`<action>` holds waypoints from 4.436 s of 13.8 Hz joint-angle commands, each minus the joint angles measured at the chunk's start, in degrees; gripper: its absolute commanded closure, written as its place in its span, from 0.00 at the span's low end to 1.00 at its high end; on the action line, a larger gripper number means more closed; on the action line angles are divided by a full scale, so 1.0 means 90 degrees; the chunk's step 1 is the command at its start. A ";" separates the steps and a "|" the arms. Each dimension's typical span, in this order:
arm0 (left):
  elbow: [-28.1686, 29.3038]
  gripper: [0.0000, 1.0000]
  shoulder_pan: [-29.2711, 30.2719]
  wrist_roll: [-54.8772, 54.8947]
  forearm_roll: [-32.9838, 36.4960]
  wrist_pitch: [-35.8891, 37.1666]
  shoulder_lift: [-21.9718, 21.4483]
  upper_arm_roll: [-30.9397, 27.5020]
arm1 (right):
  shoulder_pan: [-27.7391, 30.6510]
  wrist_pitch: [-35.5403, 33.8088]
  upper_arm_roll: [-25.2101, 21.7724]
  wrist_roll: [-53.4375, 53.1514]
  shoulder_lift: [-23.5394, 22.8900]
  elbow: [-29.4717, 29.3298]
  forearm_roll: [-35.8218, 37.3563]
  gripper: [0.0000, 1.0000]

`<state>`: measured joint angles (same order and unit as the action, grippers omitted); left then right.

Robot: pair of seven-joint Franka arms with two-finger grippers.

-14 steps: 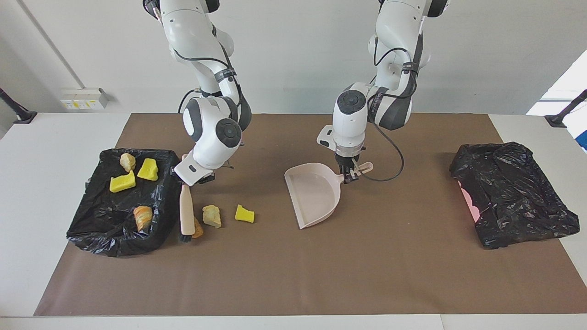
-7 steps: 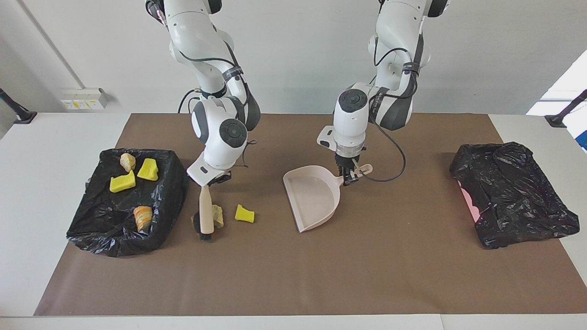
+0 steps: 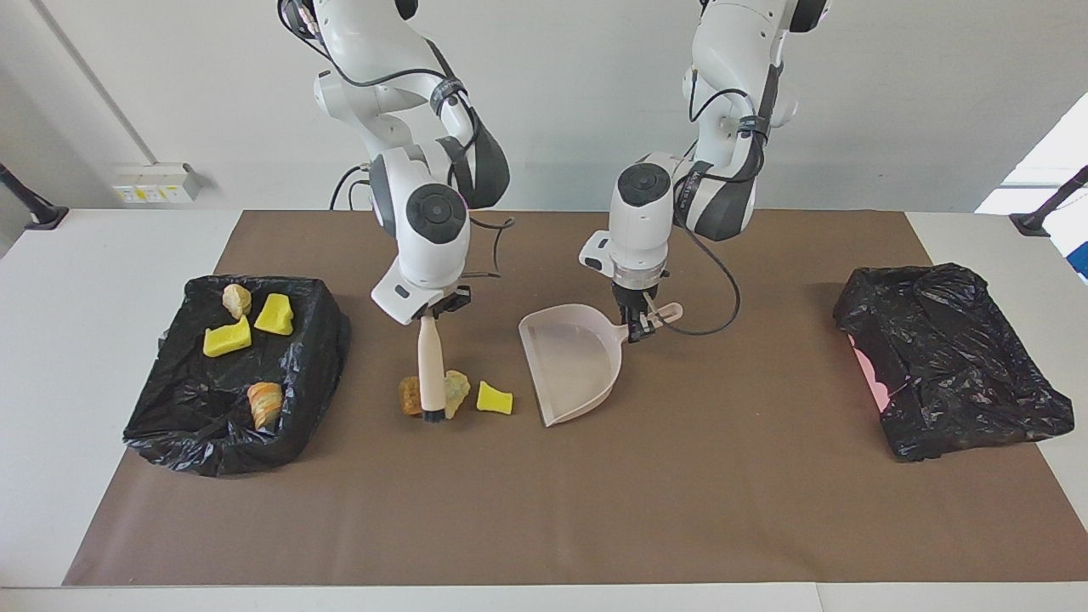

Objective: Sweep and dump trash in bin
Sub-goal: 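Move the brush with the right gripper behind the remaining sponge and crusts, then sweep the sponge and crusts into the dustpan with the right gripper, then carry the loaded dustpan with the left gripper to the nearer black bin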

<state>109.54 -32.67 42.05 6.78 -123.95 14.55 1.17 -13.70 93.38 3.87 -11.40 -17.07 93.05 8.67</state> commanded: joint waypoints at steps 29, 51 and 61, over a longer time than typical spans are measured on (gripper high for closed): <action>-0.0237 1.00 0.0153 0.0179 0.0106 0.0101 0.0356 -0.0071 | -0.0763 0.0965 0.0253 -0.0261 0.0078 0.0735 -0.1846 1.00; -0.0666 1.00 0.4322 0.5111 -0.0859 0.1575 -0.1529 -0.0179 | -0.2911 0.2249 0.0253 -0.3831 0.2169 0.3721 -0.1969 1.00; -0.1691 1.00 0.6091 0.6118 -0.0726 0.1848 -0.1158 -0.0345 | -0.3126 0.2963 0.0253 -0.3284 0.2083 0.4486 -0.1989 1.00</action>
<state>98.72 20.71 95.97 -1.95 -109.50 1.91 -2.48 -41.08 117.61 6.14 -41.44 1.14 132.00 -8.17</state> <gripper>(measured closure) 0.683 0.744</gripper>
